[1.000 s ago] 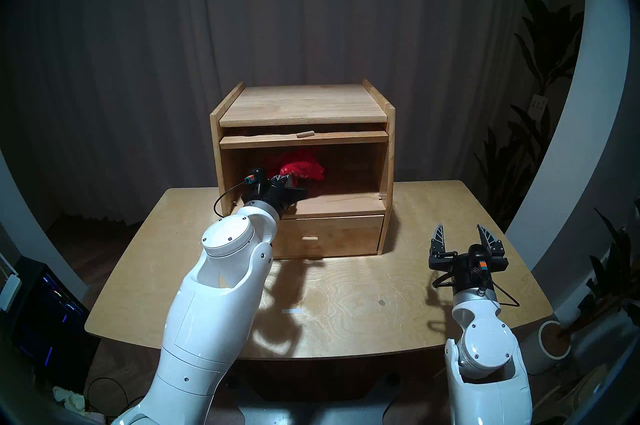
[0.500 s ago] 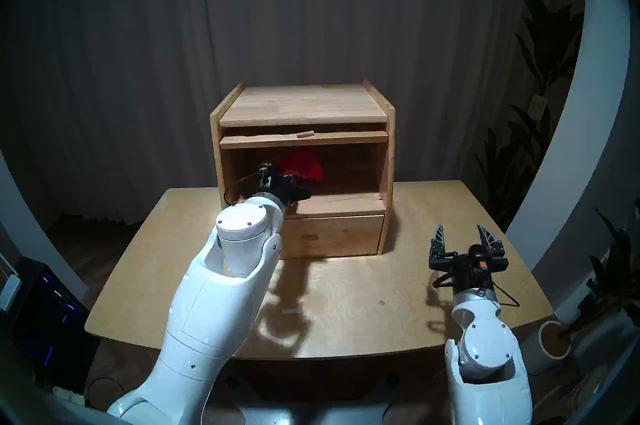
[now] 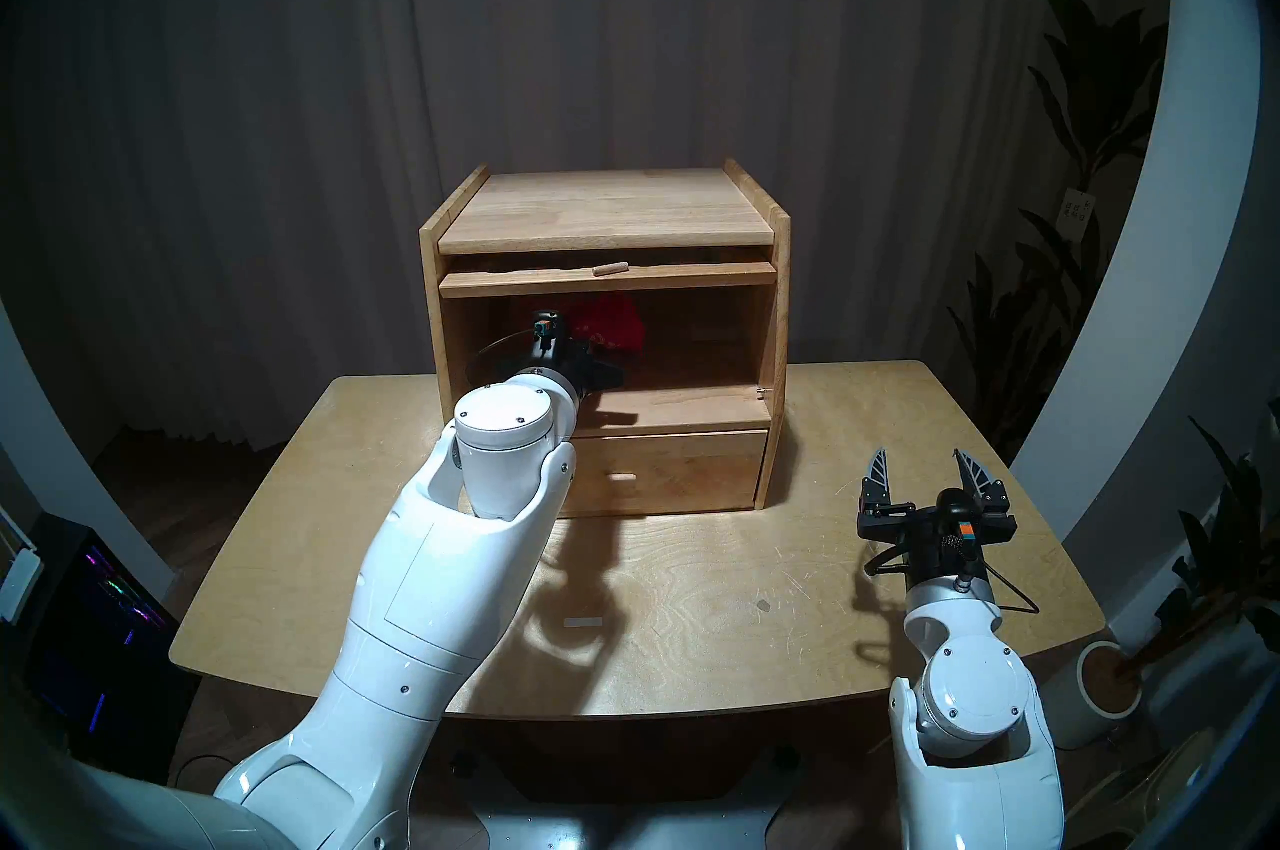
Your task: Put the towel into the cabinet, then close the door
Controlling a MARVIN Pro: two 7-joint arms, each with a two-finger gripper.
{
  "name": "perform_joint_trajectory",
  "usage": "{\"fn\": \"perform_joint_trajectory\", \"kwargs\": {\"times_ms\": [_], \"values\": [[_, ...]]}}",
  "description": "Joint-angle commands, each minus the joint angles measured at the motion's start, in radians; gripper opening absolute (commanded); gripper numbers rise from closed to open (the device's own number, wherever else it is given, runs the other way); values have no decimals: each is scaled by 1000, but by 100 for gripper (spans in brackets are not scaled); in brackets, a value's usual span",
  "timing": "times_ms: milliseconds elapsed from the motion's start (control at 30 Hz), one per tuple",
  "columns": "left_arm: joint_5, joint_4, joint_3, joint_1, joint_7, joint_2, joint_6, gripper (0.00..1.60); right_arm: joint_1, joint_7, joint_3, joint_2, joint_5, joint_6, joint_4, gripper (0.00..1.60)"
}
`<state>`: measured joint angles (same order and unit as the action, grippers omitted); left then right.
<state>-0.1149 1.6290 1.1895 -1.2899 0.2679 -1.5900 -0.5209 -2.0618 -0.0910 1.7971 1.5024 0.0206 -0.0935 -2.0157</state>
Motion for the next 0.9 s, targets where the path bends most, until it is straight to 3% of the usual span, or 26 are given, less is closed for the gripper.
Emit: {"fn": "perform_joint_trajectory", "kwargs": {"times_ms": [0, 400, 867], "values": [[8, -36, -6, 63, -1, -21, 37, 0, 3, 0, -1, -1, 2, -4, -26, 160], [26, -95, 12, 109, 6, -19, 63, 0, 3, 0, 0, 0, 2, -4, -25, 160], [30, -86, 18, 101, 1, -13, 56, 0, 3, 2, 1, 2, 3, -4, -26, 160]]}}
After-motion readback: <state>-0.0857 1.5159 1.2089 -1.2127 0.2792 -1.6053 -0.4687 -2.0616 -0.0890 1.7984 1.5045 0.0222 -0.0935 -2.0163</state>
